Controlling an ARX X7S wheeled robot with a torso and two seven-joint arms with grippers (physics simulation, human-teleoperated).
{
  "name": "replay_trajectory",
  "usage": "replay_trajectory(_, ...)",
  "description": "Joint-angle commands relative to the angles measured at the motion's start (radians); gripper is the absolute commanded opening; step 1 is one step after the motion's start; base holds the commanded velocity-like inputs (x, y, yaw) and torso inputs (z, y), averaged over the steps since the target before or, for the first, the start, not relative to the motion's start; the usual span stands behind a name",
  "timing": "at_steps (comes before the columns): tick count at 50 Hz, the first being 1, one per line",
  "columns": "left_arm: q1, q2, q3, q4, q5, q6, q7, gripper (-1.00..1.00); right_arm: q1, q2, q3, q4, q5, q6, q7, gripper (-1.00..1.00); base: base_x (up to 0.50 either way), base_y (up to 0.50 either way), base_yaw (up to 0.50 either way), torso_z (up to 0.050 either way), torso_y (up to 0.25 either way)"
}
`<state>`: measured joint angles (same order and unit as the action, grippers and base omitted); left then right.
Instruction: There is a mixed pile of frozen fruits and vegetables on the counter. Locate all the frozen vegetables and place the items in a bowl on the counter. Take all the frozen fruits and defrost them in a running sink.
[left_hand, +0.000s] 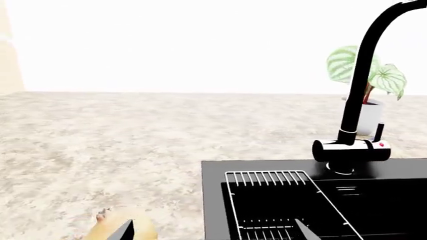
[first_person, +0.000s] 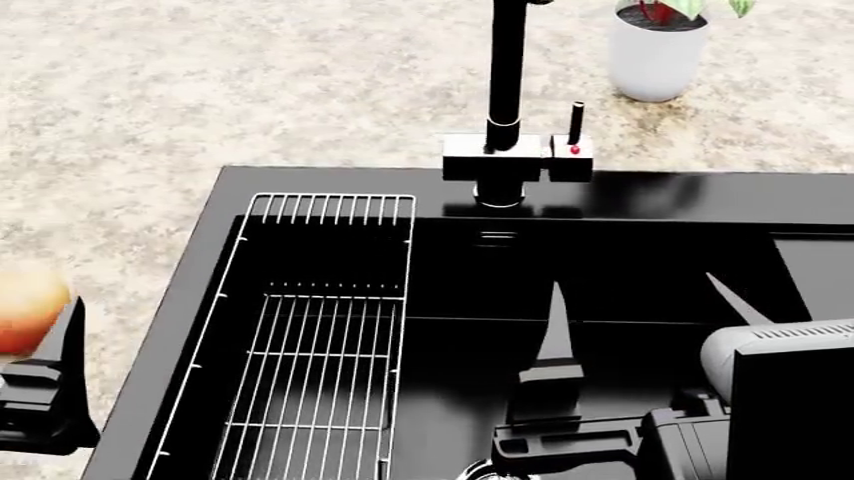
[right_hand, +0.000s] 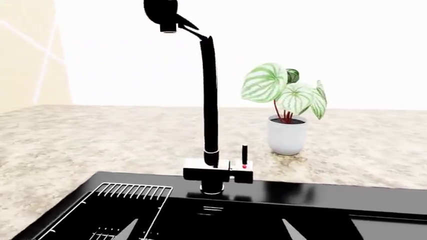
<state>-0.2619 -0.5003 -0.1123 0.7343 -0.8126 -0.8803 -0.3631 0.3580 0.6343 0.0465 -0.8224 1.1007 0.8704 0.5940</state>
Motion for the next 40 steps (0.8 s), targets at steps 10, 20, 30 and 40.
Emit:
replay_trajectory(10, 0.002, -0.007, 0.005, 0.016, -0.014, -0.002, -0.007, 1.00, -0.003, 0.005, 0.001, 0.000, 0.006, -0.008, 0.003, 1.00, -0.30, 0.44, 0.00, 0.000, 0.000)
replay_trajectory(20, 0.008, -0.015, 0.000, 0.016, -0.018, 0.002, -0.007, 1.00, -0.003, 0.007, -0.006, 0.000, 0.006, -0.010, 0.003, 1.00, -0.50, 0.27, 0.00, 0.000, 0.000)
replay_trajectory(30, -0.004, -0.013, 0.013, 0.012, -0.014, 0.002, -0.013, 1.00, -0.002, 0.010, -0.010, -0.001, 0.009, -0.008, 0.009, 1.00, -0.50, 0.26, 0.00, 0.000, 0.000)
replay_trajectory(40, 0.003, -0.019, 0.012, 0.013, -0.015, 0.006, -0.014, 1.00, -0.002, 0.018, -0.017, -0.006, -0.004, -0.010, 0.009, 1.00, -0.12, 0.18, 0.00, 0.000, 0.000)
